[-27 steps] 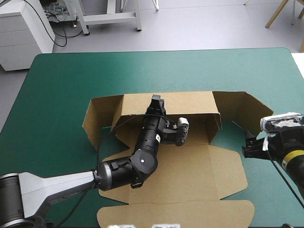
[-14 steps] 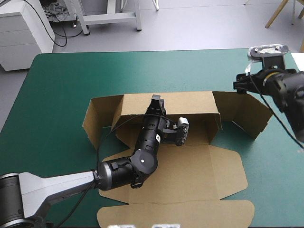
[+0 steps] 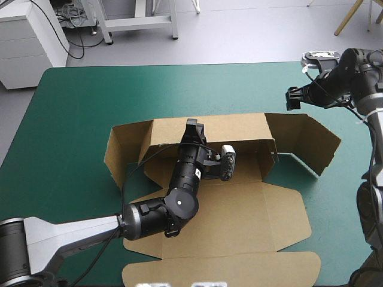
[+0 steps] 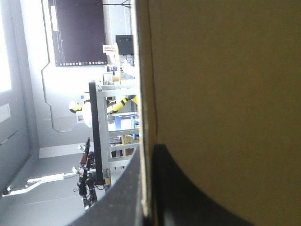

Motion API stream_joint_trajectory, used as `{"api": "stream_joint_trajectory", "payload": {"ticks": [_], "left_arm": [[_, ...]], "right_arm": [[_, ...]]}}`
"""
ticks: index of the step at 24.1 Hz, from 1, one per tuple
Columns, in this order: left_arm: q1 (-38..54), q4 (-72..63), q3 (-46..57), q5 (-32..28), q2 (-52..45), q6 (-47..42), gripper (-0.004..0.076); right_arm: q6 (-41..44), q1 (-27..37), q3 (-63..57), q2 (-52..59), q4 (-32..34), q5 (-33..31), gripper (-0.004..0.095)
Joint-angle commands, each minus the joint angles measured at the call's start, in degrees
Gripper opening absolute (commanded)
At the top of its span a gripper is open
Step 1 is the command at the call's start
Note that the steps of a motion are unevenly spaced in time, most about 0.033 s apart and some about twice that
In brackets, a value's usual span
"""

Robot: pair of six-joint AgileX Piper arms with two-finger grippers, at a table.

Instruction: Fold the box

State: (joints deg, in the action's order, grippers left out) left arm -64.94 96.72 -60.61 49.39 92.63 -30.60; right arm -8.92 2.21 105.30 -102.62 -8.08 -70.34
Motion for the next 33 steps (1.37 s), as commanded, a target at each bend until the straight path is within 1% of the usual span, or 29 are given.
{"api": "stream_joint_trajectory", "payload": {"ticks": [1,9,11,14,15,17,21,22,23,28,30,31,33], "left_arm": [[-0.42,7.19,-1.18,3.16,-2.68,-1.98,-0.001],[-0.31,7.19,-1.18,3.73,-2.68,-1.88,-0.001],[-0.31,7.19,-1.18,3.73,-2.68,-1.65,-0.001],[-0.31,7.19,-1.18,3.73,-2.68,1.16,-0.001],[-0.31,7.19,-1.18,3.73,-2.68,2.67,-0.001],[-0.31,7.19,-1.18,3.61,-2.68,2.57,-0.001],[-0.31,7.19,-1.18,3.82,-2.68,2.57,-0.001],[-0.31,7.19,-1.18,3.71,-2.68,1.47,-0.001],[-0.31,7.19,-1.18,3.71,-2.68,1.53,-0.001],[-0.31,7.19,-1.18,3.61,-2.68,1.53,-0.001],[-0.31,7.19,-1.18,3.61,-2.68,1.53,-0.001],[-0.31,7.19,-1.18,3.61,-2.68,1.53,-0.001],[-0.31,7.19,-1.18,3.61,-2.68,1.53,-0.001]], "right_arm": [[-0.45,0.44,1.62,3.33,-2.05,1.35,0.0914],[0.16,1.45,-6.85,6.59,-3.2,1.35,0.0914],[-0.08,2.65,-8.69,7.83,-4.86,1.35,0.091],[-1.63,3.98,-12.21,10.42,-7.78,1.62,0.089],[-1.75,4.36,-14.57,12.12,-8.6,2.57,0.0871],[-2.24,4.36,-19.26,15.12,-8.86,4.41,0.0838],[-3.23,4.36,-26.31,19.38,-9.21,8.94,0.0833],[-3.94,4.36,-30.32,21.84,-10.21,11.36,0.0833],[-4.57,4.36,-33.57,23.85,-11.29,12.36,0.0832],[-10.54,4.36,-42.12,32.16,-16.0,14.51,0.0833],[-14.91,4.26,-44.65,34.59,-20.07,16.54,0.0833],[-18.41,4.26,-45.73,35.16,-22.99,17.63,0.0833],[-22.15,4.26,-46.77,35.26,-26.15,17.95,0.0833]]}}
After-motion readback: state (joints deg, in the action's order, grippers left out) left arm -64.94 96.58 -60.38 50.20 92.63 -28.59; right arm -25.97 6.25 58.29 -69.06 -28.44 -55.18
